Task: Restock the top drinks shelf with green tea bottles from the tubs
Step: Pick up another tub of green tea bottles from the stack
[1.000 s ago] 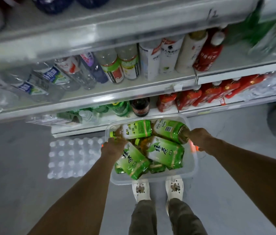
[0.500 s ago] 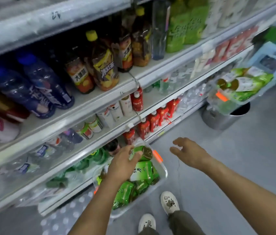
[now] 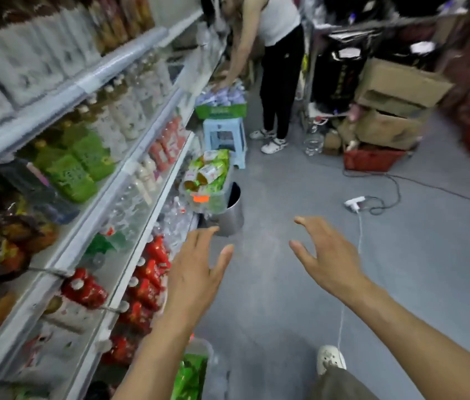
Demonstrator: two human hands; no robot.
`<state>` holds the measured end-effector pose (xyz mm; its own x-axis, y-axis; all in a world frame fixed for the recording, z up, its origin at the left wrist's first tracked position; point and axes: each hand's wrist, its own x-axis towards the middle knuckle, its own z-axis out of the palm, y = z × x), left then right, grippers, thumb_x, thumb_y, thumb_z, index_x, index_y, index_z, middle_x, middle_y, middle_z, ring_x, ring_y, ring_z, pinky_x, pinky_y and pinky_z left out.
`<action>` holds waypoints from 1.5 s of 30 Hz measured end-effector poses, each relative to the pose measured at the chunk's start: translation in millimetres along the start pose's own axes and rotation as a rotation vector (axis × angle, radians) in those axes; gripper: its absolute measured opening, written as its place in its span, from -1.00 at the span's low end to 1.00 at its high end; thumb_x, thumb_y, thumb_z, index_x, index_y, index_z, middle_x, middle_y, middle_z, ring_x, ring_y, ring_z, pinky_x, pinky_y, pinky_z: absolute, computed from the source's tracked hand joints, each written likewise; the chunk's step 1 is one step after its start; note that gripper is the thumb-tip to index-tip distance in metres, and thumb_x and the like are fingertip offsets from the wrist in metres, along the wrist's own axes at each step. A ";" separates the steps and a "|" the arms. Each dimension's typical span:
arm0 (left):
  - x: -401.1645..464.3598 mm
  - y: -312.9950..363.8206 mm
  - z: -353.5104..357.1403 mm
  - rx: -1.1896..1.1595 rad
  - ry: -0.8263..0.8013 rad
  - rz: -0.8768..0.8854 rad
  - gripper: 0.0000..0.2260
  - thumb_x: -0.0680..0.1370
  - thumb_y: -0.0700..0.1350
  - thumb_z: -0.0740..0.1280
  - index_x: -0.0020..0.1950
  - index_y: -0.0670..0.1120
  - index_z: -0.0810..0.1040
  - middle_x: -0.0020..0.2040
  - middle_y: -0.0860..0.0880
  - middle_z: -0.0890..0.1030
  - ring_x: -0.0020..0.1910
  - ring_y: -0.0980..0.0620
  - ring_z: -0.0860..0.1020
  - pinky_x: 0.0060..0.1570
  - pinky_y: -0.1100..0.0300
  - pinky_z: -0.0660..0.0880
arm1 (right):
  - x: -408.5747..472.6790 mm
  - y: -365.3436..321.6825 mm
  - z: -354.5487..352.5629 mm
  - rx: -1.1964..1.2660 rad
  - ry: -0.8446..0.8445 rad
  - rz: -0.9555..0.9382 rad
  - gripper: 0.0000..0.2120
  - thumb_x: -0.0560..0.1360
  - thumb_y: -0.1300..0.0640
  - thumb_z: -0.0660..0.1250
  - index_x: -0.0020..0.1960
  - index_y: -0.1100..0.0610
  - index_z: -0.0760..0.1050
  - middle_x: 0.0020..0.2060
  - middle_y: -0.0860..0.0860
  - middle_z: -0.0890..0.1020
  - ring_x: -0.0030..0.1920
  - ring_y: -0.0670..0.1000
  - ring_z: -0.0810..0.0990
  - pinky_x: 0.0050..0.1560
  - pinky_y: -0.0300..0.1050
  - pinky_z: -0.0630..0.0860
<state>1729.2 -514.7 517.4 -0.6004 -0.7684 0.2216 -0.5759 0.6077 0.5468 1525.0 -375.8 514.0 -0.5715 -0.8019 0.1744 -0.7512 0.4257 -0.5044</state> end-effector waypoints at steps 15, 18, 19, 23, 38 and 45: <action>161.7 312.1 236.0 0.040 -0.292 0.649 -0.39 0.54 0.33 0.06 0.42 0.00 0.45 0.29 0.00 0.51 0.24 -0.06 0.47 0.15 0.06 0.38 | -21.5 323.0 -179.6 -0.202 0.403 0.528 -0.55 0.49 0.05 0.43 0.33 0.17 0.48 0.20 0.13 0.56 0.16 0.25 0.56 0.08 0.16 0.49; 187.9 386.3 295.4 0.072 -0.284 0.771 -0.45 0.55 0.29 0.11 0.35 -0.04 0.51 0.19 0.00 0.56 0.13 -0.08 0.54 0.02 0.04 0.43 | -26.6 392.1 -222.1 -0.231 0.430 0.602 -0.56 0.52 0.02 0.39 0.34 0.16 0.47 0.21 0.11 0.54 0.19 0.22 0.55 0.05 0.12 0.48; 194.5 409.0 315.2 0.089 -0.293 0.811 -0.45 0.55 0.28 0.13 0.34 -0.05 0.52 0.17 -0.02 0.58 0.11 -0.11 0.57 -0.01 0.03 0.47 | -30.8 413.3 -236.8 -0.245 0.433 0.632 -0.56 0.53 0.01 0.37 0.35 0.15 0.45 0.22 0.11 0.54 0.20 0.21 0.54 0.05 0.11 0.48; 210.0 501.4 390.7 0.115 -0.371 0.930 -0.37 0.53 0.31 0.08 0.36 -0.10 0.52 0.20 -0.08 0.60 0.16 -0.18 0.58 0.04 -0.04 0.51 | -49.7 489.5 -292.6 -0.305 0.420 0.794 -0.51 0.56 -0.06 0.30 0.42 0.12 0.38 0.26 0.11 0.50 0.27 0.18 0.49 0.09 0.11 0.45; 242.0 806.9 655.6 0.155 -0.733 1.289 -0.42 0.62 0.27 0.16 0.54 -0.02 0.29 0.43 -0.04 0.41 0.43 -0.06 0.36 0.31 -0.04 0.33 | -44.9 731.4 -409.2 -0.317 0.383 1.259 -0.45 0.60 -0.12 0.23 0.51 0.05 0.23 0.35 0.06 0.40 0.34 0.14 0.40 0.16 0.10 0.48; 309.5 928.3 763.5 0.051 -0.962 1.179 -0.42 0.62 0.22 0.23 0.56 -0.04 0.28 0.44 -0.06 0.39 0.42 -0.08 0.37 0.37 -0.01 0.34 | -6.2 865.4 -459.1 -0.175 0.476 1.492 -0.42 0.60 -0.14 0.21 0.53 0.01 0.16 0.34 0.05 0.39 0.26 0.15 0.49 -0.02 0.05 0.49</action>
<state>585.1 -35.1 477.2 -0.8273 0.5516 -0.1066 0.4700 0.7834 0.4068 726.8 190.1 464.7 -0.8248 0.5535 -0.1150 0.5535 0.7492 -0.3639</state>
